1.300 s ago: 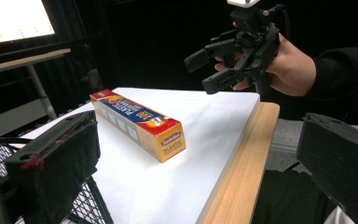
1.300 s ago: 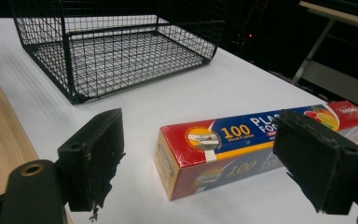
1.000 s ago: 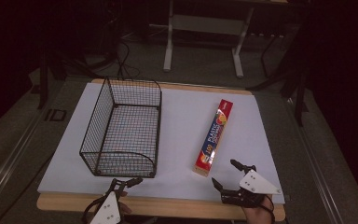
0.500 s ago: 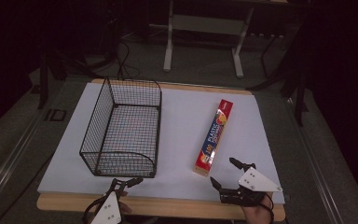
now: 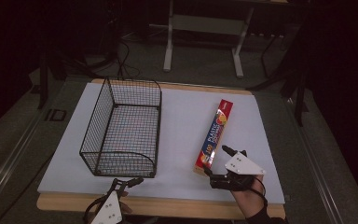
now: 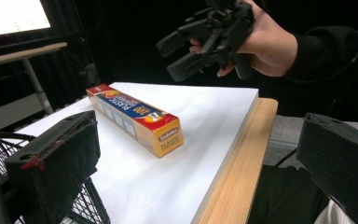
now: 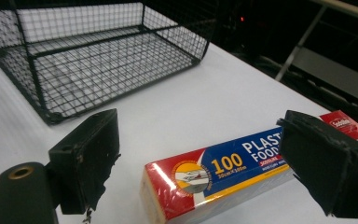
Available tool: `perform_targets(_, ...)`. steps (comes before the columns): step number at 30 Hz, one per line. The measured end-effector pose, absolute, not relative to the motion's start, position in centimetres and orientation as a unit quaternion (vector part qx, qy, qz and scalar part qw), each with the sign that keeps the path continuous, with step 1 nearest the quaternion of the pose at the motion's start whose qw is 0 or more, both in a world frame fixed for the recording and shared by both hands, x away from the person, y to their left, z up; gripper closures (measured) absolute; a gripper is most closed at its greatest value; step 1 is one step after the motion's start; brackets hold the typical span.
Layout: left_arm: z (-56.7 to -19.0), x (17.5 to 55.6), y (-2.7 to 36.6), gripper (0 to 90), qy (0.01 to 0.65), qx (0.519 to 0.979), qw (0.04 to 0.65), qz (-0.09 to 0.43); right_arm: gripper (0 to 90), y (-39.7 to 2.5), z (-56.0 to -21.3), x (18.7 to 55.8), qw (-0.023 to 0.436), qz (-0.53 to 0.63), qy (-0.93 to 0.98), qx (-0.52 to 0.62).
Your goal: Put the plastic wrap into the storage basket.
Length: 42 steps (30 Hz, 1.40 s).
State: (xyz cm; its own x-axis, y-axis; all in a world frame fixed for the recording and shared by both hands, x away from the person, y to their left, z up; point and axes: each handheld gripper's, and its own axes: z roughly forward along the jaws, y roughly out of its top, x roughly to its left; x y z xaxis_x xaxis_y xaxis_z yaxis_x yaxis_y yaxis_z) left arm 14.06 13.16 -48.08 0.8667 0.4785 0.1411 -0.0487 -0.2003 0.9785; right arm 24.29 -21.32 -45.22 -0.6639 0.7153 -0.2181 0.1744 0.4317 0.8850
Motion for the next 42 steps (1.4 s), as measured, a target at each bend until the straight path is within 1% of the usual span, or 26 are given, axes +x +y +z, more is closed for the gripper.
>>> perform_targets(2,-48.1,14.0,13.2,0.0,0.142,0.745,0.615,0.215,12.5,-20.9,-45.0,24.8,0.296,0.453,0.791,0.286)
perform_targets(5,-48.1,13.9,13.1,0.0,0.139,0.746,0.615,0.215,11.4,-20.3,-44.7,25.5,0.309,0.439,0.792,0.291)
perform_targets(7,-48.1,13.9,13.1,0.0,0.138,0.746,0.615,0.215,11.4,-20.2,-44.6,25.8,0.308,0.441,0.789,0.298)
perform_targets(10,-48.1,14.0,13.0,0.0,0.136,0.749,0.613,0.213,11.0,-19.7,-44.2,27.1,0.302,0.437,0.782,0.326)
perform_targets(13,-48.1,13.9,12.8,0.0,0.131,0.752,0.608,0.216,11.0,-19.5,-44.2,28.2,0.317,0.413,0.785,0.335)
perform_targets(14,-48.1,13.9,12.8,0.0,0.13,0.752,0.61,0.214,11.1,-19.4,-44.3,28.7,0.313,0.399,0.792,0.34)
perform_targets(17,-48.1,13.8,12.8,0.0,0.128,0.75,0.613,0.213,11.1,-19.4,-44.7,30.0,0.275,0.388,0.796,0.374)
perform_targets(18,-48.1,13.9,12.8,0.0,0.127,0.751,0.612,0.212,11.1,-19.3,-44.9,30.3,0.274,0.382,0.796,0.382)
perform_targets(21,-48.1,13.9,12.8,0.0,0.128,0.752,0.611,0.211,10.8,-19.2,-45.1,31.2,0.284,0.38,0.781,0.406)
perform_targets(23,-48.2,13.9,12.7,0.0,0.126,0.756,0.606,0.213,10.3,-19.1,-45.2,32.0,0.275,0.368,0.779,0.426)
perform_targets(25,-48.2,13.8,12.6,0.0,0.122,0.759,0.604,0.213,10.2,-18.8,-45.3,32.8,0.295,0.353,0.763,0.454)
perform_targets(31,-48.1,13.8,12.7,0.0,0.123,0.755,0.61,0.207,10.0,-18.5,-45.6,35.4,0.245,0.326,0.764,0.5)
perform_targets(37,-48.1,13.8,12.7,0.0,0.123,0.755,0.611,0.206,10.8,-18.1,-45.9,37.6,0.228,0.288,0.768,0.525)
perform_targets(39,-48.1,13.8,12.7,0.0,0.124,0.755,0.611,0.204,12.4,-18.1,-45.9,38.2,0.234,0.275,0.764,0.535)
perform_targets(41,-48.1,13.8,12.8,0.0,0.125,0.756,0.611,0.202,12.7,-18.2,-45.8,39.0,0.216,0.269,0.755,0.557)
perform_targets(42,-48.1,13.8,12.8,0.0,0.125,0.755,0.611,0.201,12.7,-18.3,-45.7,39.4,0.215,0.262,0.753,0.564)
